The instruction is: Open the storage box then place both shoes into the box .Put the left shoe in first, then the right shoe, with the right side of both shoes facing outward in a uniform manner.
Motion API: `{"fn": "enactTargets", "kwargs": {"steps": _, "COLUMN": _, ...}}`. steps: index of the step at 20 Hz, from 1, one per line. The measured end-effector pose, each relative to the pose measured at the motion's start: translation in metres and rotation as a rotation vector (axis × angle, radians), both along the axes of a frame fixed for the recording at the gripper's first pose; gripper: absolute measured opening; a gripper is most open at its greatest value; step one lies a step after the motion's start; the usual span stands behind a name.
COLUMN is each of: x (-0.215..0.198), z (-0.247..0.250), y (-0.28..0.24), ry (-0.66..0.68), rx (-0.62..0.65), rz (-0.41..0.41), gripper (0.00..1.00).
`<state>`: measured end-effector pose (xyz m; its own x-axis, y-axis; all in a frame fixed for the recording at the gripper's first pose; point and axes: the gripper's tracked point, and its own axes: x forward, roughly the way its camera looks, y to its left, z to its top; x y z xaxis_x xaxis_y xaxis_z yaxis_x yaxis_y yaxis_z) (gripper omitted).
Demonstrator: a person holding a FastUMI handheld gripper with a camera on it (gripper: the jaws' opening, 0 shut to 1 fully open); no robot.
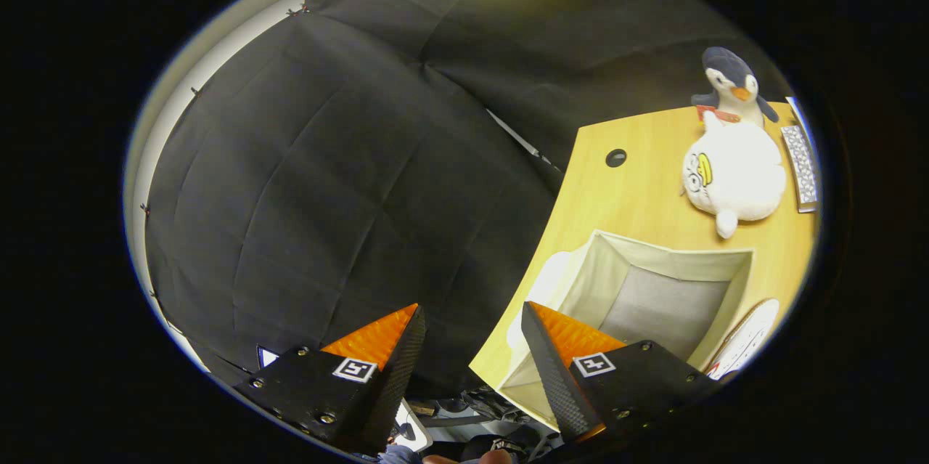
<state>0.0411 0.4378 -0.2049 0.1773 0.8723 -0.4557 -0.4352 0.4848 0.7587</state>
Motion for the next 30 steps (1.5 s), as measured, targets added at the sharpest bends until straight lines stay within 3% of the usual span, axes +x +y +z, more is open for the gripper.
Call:
{"fn": "enactTargets", "kwargs": {"steps": 2, "x": 0.003, "z": -0.004, "y": -0.025, "ry": 0.007, "rx": -0.01, "rz": -0.034, "gripper": 0.84}}
{"fn": "enactTargets", "kwargs": {"steps": 4, "x": 0.007, "z": -0.01, "y": -0.051, "ry": -0.002, "rx": -0.024, "rz": -0.07, "gripper": 0.96}}
{"fn": "enactTargets", "kwargs": {"steps": 14, "x": 0.004, "z": -0.094, "y": -0.191, "ry": 0.008, "rx": -0.268, "rz": -0.188, "gripper": 0.96}}
{"fn": "enactTargets", "kwargs": {"steps": 21, "x": -0.034, "z": -0.176, "y": -0.263, "ry": 0.134, "rx": -0.482, "rz": -0.191, "gripper": 0.96}}
{"fn": "enactTargets", "kwargs": {"steps": 30, "x": -0.045, "z": -0.226, "y": -0.283, "ry": 0.194, "rx": -0.592, "rz": -0.152, "gripper": 0.96}}
